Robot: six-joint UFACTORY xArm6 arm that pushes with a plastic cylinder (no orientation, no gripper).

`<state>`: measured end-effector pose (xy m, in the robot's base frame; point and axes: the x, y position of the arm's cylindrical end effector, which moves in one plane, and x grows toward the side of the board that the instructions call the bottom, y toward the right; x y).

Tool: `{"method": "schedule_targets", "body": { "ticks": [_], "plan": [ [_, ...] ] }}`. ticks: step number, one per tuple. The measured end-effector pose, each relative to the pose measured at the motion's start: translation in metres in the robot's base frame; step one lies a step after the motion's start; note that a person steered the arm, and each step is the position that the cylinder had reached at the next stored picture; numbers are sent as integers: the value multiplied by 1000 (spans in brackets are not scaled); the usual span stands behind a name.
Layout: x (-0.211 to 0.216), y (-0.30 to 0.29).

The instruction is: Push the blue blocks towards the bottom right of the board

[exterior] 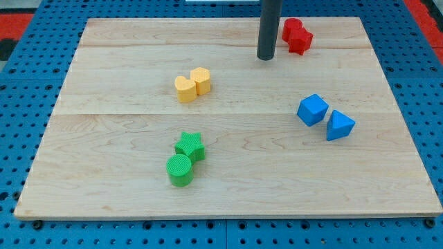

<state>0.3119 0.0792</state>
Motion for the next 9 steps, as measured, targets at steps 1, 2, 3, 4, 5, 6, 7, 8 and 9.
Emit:
{"method": "schedule_targets", "body": {
  "ticks": [1, 2, 3, 4, 5, 6, 7, 8, 9],
  "plan": [
    [5, 0],
    [6, 18],
    [27, 41],
    [45, 41],
    [50, 41],
    [62, 41],
    [89, 46],
    [111, 60],
    [121, 80]
  ]
}}
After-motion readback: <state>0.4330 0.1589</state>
